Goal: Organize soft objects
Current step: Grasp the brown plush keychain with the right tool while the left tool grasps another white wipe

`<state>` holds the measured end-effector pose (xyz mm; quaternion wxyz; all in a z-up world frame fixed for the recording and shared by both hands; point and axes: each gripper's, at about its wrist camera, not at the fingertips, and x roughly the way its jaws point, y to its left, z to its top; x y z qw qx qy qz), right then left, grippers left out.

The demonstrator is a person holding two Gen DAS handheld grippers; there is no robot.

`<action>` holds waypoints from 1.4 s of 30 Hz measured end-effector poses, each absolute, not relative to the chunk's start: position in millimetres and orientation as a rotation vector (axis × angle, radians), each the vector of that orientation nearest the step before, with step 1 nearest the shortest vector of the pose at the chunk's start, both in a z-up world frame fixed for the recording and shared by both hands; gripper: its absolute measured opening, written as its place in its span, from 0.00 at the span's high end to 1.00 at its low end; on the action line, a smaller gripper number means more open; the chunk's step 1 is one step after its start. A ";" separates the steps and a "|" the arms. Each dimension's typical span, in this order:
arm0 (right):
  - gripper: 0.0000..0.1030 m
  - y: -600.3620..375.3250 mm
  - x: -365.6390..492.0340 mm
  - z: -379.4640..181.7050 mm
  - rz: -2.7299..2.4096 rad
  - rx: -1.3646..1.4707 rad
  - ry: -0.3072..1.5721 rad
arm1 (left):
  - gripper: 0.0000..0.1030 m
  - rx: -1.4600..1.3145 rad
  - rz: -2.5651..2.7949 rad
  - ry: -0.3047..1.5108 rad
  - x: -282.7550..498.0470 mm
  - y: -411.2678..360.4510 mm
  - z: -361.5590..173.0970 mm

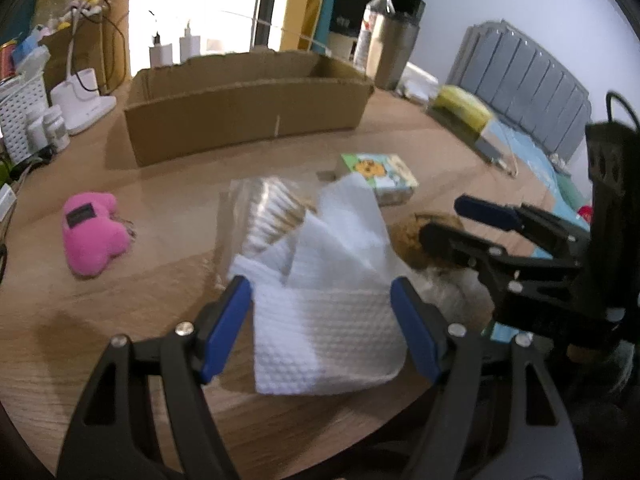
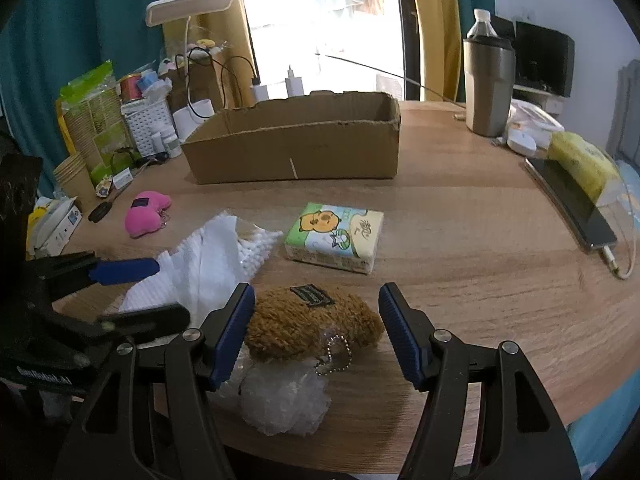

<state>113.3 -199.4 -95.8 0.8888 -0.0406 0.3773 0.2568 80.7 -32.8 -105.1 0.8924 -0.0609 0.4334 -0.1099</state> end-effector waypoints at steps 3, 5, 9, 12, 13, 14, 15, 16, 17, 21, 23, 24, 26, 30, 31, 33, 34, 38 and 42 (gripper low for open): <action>0.34 -197.9 114.1 -98.8 0.541 -0.085 0.796 | 0.28 -0.100 -0.220 0.926 84.5 -37.6 -111.4; 0.34 -197.1 114.9 -100.7 0.544 -0.087 0.802 | 0.28 -0.092 -0.213 0.940 86.5 -38.6 -114.9; 0.34 -198.8 117.1 -103.2 0.551 -0.077 0.811 | 0.28 -0.080 -0.211 0.957 88.9 -40.7 -120.2; 0.34 -198.2 117.8 -105.0 0.555 -0.070 0.816 | 0.28 -0.075 -0.213 0.953 88.2 -41.3 -121.0; 0.34 -198.1 118.1 -105.6 0.557 -0.068 0.817 | 0.28 -0.074 -0.213 0.951 87.9 -41.3 -121.3; 0.34 -197.8 118.5 -106.4 0.558 -0.066 0.820 | 0.29 -0.074 -0.214 0.952 88.0 -40.7 -121.1; 0.34 -197.7 118.8 -107.0 0.560 -0.065 0.822 | 0.30 -0.077 -0.219 0.953 87.9 -40.7 -121.0; 0.34 -197.6 119.0 -107.7 0.560 -0.066 0.824 | 0.33 -0.082 -0.230 0.954 87.7 -40.4 -120.6; 0.34 -197.1 119.0 -108.5 0.560 -0.069 0.824 | 0.48 -0.079 -0.240 0.956 87.4 -40.9 -119.8; 0.34 -194.1 118.9 -111.0 0.569 -0.081 0.827 | 0.69 -0.035 -0.278 0.956 85.0 -49.4 -116.4; 0.36 -193.3 118.1 -111.0 0.576 -0.082 0.821 | 0.75 -0.015 -0.299 0.940 82.3 -54.0 -113.4; 0.38 -193.0 117.7 -110.7 0.578 -0.084 0.818 | 0.82 -0.009 -0.311 0.934 81.4 -55.5 -112.2; 0.43 -191.5 115.9 -109.0 0.583 -0.093 0.805 | 0.85 -0.008 -0.314 0.913 78.9 -55.4 -108.8; 0.49 -189.6 115.1 -105.3 0.592 -0.105 0.786 | 0.87 -0.028 -0.330 0.850 74.9 -52.1 -96.5; 0.50 -189.2 115.4 -104.8 0.594 -0.106 0.784 | 0.87 -0.034 -0.334 0.829 73.3 -50.3 -92.3; 0.52 -187.5 115.0 -102.4 0.600 -0.110 0.775 | 0.87 -0.038 -0.328 0.806 72.6 -47.9 -86.8; 0.53 -186.6 114.9 -100.5 0.604 -0.113 0.769 | 0.87 -0.043 -0.327 0.799 72.0 -46.8 -85.0; 0.53 -185.0 116.0 -91.5 0.613 -0.115 0.743 | 0.87 -0.070 -0.320 0.774 71.8 -37.8 -78.4; 0.53 -185.5 118.7 -82.7 0.619 -0.115 0.720 | 0.87 -0.088 -0.303 0.755 73.3 -29.1 -73.1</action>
